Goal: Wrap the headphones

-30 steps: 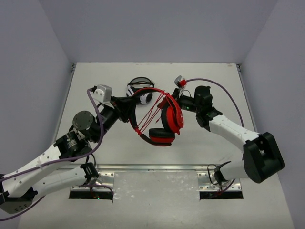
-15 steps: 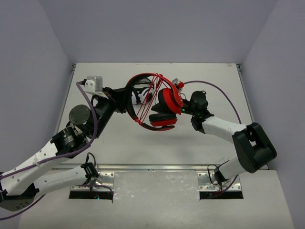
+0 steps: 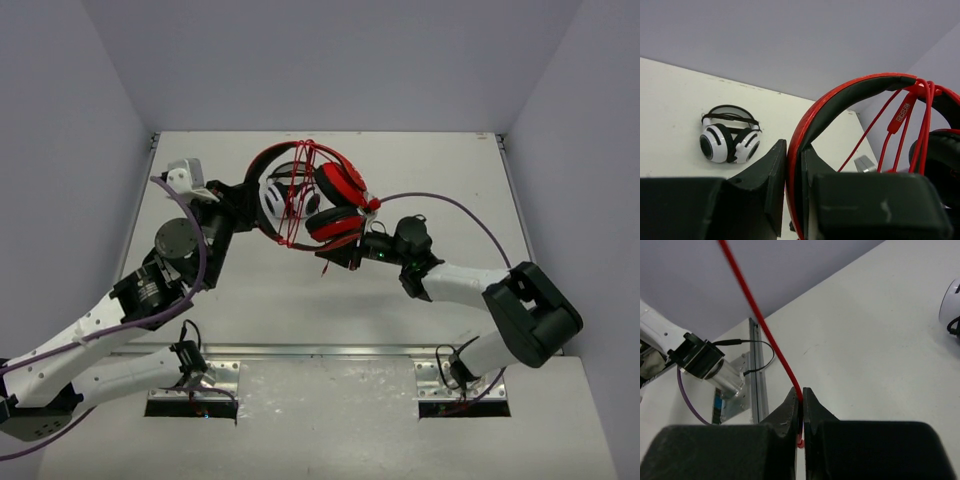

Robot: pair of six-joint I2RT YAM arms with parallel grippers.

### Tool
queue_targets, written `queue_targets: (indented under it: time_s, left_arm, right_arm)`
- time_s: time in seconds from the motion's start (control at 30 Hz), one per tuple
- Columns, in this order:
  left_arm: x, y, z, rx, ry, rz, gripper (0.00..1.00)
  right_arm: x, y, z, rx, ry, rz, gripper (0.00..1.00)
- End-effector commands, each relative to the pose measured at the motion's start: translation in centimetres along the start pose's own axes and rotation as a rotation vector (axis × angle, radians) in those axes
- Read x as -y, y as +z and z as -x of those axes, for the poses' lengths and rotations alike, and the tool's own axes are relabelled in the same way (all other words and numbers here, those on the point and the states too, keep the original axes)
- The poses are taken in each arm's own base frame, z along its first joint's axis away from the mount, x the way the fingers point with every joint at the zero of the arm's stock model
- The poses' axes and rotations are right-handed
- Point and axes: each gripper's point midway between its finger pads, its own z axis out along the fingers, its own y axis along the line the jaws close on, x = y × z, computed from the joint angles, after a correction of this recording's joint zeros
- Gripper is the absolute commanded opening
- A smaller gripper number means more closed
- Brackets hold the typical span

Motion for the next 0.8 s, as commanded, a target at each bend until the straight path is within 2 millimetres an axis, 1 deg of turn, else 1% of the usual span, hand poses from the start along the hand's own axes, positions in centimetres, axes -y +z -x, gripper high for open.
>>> queue_targets:
  time_s: [0.0,0.03,0.07,0.1,0.13,0.17,0.2,0.27,0.3,0.33,0.4,0.43,0.47,0.5,0.53,0.57,0.6,0.63,0.67,0.7,0.73,0.77]
  left_arm:
    - [-0.1,0.2,3.4,0.143,-0.208,0.065,0.00]
    - [-0.2,0.5,3.0,0.142,-0.215,0.080,0.00]
    - [-0.6,0.7,3.0,0.155,-0.231,0.116,0.00]
    - [-0.7,0.8,2.8,0.156,-0.247,0.127,0.00]
    - [-0.7,1.3,2.2,0.151,-0.238,0.142,0.01]
    - [-0.8,1.7,1.8,0.152,-0.241,0.170,0.00]
    - [-0.9,1.9,1.6,0.151,-0.236,0.188,0.00]
    - [-1.8,2.1,1.0,0.153,-0.234,0.248,0.00]
    - [-2.0,2.3,0.7,0.154,-0.222,0.270,0.00]
    - [-2.5,2.3,0.6,0.161,-0.218,0.298,0.00]
    - [-3.1,2.5,-0.2,0.147,-0.183,0.338,0.00]
    - [-3.3,2.5,-0.2,0.152,-0.173,0.360,0.00]
    - [-3.8,2.4,-0.8,0.138,-0.149,0.387,0.01]
    - [-3.9,2.6,-1.0,0.136,-0.138,0.410,0.00]
    - [-4.4,2.6,-1.3,0.135,-0.118,0.436,0.00]
    - [-4.8,2.6,-2.0,0.123,-0.102,0.458,0.00]
    - [-5.0,2.7,-2.5,0.118,-0.081,0.470,0.00]
    - [-5.4,2.8,-3.1,0.112,-0.053,0.482,0.00]
    - [-5.6,2.9,-3.8,0.104,-0.030,0.493,0.00]
    - [-5.8,2.9,-4.2,0.097,-0.017,0.499,0.00]
    - [-6.2,2.9,-4.8,0.091,0.007,0.508,0.00]
    - [-6.5,3.0,-5.4,0.081,0.041,0.519,0.00]
  right_arm:
    - [-2.5,0.3,1.5,0.085,-0.108,0.006,0.01]
    - [-3.3,0.7,1.3,0.091,-0.119,0.001,0.01]
    - [-3.9,0.7,1.6,0.104,-0.139,-0.002,0.01]
    - [-4.3,0.9,1.3,0.094,-0.165,-0.005,0.01]
    - [-5.1,1.3,1.0,0.095,-0.180,-0.004,0.01]
    - [-5.7,1.4,1.3,0.097,-0.217,-0.005,0.01]
    - [-6.6,1.8,1.2,0.100,-0.233,-0.001,0.01]
    - [-7.4,1.9,1.3,0.093,-0.281,-0.010,0.01]
    - [-8.5,2.2,1.1,0.088,-0.295,0.010,0.01]
    - [-8.5,2.2,1.3,0.094,-0.312,-0.015,0.01]
    - [-9.1,2.1,1.3,0.074,-0.350,-0.024,0.01]
    - [-9.9,2.3,1.1,0.071,-0.366,-0.016,0.01]
    - [-9.9,2.2,1.0,0.058,-0.390,-0.035,0.01]
    - [-10.7,2.5,0.9,0.053,-0.402,-0.024,0.01]
    - [-11.0,2.5,0.8,0.050,-0.432,-0.025,0.01]
    - [-10.9,2.5,0.8,0.051,-0.444,-0.046,0.01]
    - [-11.6,2.7,0.8,0.051,-0.455,-0.039,0.01]
    - [-11.6,2.8,0.9,0.047,-0.480,-0.044,0.01]
    - [-11.2,2.8,0.7,0.028,-0.490,-0.070,0.01]
    - [-11.6,2.9,1.0,0.030,-0.501,-0.069,0.01]
    - [-11.4,2.8,0.6,0.000,-0.519,-0.080,0.01]
    - [-11.3,2.8,0.7,-0.007,-0.530,-0.092,0.01]
